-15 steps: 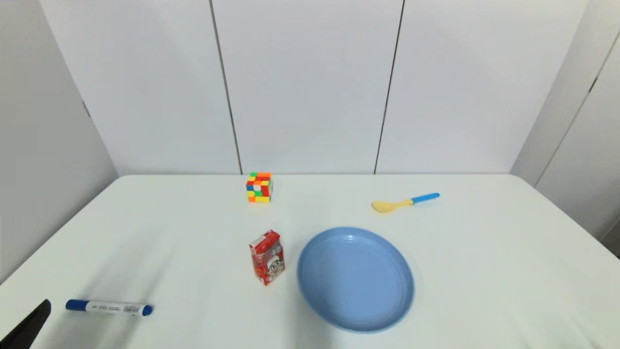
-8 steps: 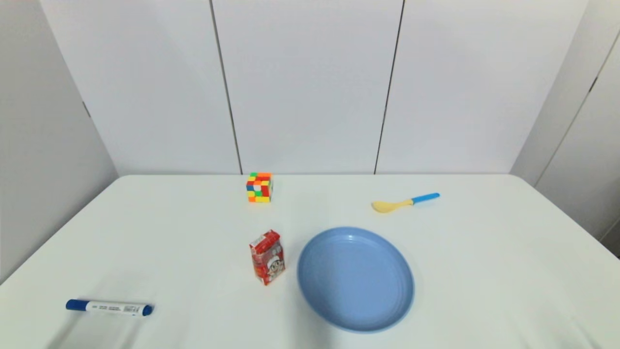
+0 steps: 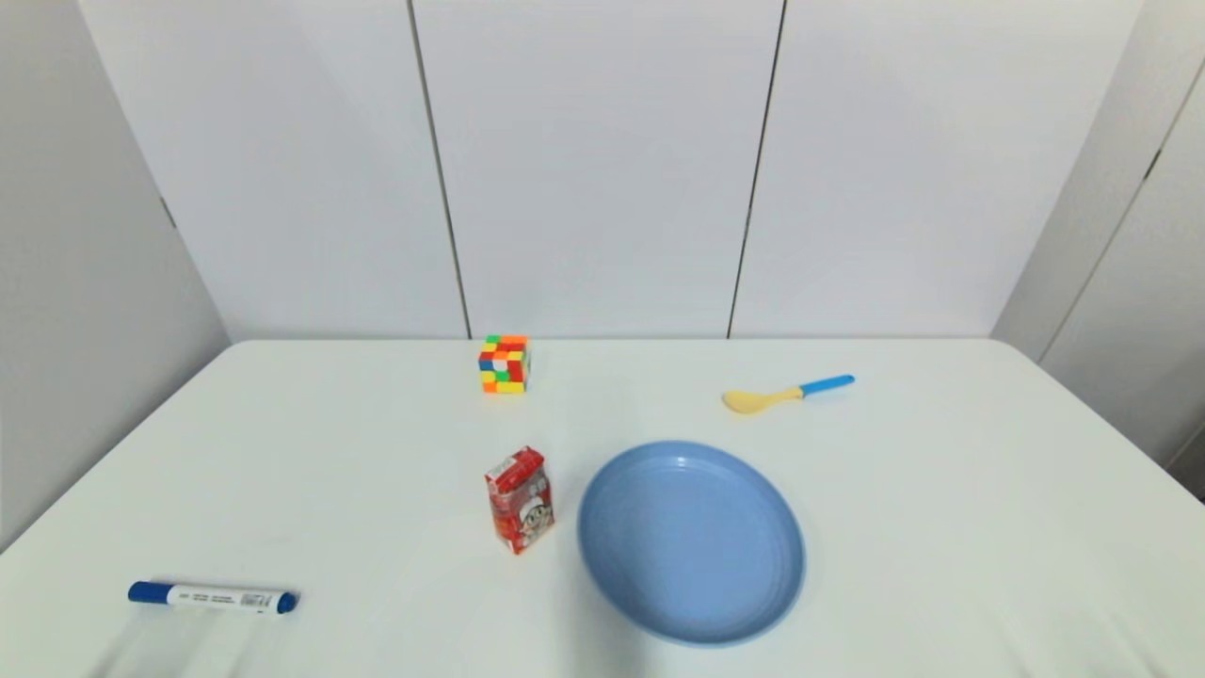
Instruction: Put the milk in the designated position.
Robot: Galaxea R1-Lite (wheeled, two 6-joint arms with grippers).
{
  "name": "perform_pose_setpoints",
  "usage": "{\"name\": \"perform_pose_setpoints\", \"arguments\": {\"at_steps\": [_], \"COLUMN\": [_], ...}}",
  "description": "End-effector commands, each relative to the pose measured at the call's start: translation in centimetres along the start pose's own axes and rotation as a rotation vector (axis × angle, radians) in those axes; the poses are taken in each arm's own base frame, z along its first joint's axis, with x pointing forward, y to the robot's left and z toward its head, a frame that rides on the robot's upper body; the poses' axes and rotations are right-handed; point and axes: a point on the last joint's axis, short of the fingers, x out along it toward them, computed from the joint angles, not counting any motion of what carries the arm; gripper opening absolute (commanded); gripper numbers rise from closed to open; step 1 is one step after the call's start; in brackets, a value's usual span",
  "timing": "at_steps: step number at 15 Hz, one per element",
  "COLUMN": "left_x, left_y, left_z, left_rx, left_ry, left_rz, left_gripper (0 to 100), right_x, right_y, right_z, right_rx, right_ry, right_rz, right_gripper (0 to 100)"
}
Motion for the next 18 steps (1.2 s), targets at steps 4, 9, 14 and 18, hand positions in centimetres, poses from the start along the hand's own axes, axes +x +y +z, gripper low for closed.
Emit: {"name": "perform_pose_setpoints", "arguments": {"at_steps": [4,9,14,18], "left_x": [0.00,-0.02,0.00,0.00], "left_y": [0.04,0.04,0.04,0.04], "left_z": [0.01,0.01,0.01,0.01], "left_rx": [-0.075,-0.075,-0.075,-0.075], "left_ry": [-0.002,-0.004,-0.002,-0.002], "left_rz": [0.019,0.019,0.019,0.019], "left_gripper": [100,100,100,100], "right_x": [0.01,0.01,0.01,0.01], "right_y": [0.00,0.00,-0.03,-0.06], "right_z": [0.01,0.01,0.01,0.02], "right_rx": [0.001,0.001,0.037,0.045], "right_ry": [0.001,0.001,-0.001,-0.003], "right_rz": [0.000,0.000,-0.014,-0.026], "right_gripper": [100,100,100,100]}}
